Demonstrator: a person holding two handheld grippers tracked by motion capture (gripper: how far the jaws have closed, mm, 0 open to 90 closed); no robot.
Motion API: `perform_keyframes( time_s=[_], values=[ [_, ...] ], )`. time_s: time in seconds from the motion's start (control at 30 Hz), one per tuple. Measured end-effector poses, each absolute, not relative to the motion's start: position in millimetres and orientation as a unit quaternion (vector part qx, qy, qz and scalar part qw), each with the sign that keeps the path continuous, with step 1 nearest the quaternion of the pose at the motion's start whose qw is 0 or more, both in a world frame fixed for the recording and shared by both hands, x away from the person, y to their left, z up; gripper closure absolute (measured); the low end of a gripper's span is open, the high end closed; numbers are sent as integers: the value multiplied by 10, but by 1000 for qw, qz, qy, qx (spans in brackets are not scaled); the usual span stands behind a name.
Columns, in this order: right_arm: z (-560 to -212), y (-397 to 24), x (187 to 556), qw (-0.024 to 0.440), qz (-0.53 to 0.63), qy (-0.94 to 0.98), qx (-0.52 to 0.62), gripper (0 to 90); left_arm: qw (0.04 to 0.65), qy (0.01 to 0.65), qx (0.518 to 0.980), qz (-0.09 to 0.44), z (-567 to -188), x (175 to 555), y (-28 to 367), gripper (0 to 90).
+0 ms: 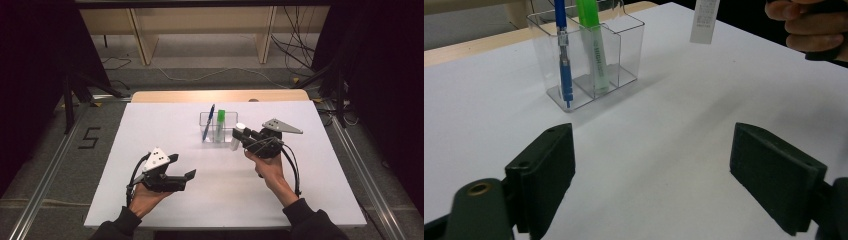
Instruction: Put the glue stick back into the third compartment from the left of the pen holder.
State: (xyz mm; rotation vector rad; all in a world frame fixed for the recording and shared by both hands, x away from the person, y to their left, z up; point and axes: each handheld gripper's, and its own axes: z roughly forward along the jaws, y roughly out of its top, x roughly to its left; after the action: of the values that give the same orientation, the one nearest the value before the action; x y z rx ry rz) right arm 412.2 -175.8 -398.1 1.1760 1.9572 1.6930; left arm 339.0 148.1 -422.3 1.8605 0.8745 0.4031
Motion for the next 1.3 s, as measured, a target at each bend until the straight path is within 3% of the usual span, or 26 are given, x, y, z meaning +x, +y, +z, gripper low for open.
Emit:
perform_keyframes(
  time_s=[0.77, 1.3],
  values=[
    [-3799, -1693, 4611, 197, 569, 675, 426, 675, 505, 372, 758, 177, -4255, 3349, 1615, 164],
    [-3853, -1560, 4923, 214, 543, 675, 452, 674, 504, 373, 759, 177, -4263, 3344, 1637, 161]
  ],
)
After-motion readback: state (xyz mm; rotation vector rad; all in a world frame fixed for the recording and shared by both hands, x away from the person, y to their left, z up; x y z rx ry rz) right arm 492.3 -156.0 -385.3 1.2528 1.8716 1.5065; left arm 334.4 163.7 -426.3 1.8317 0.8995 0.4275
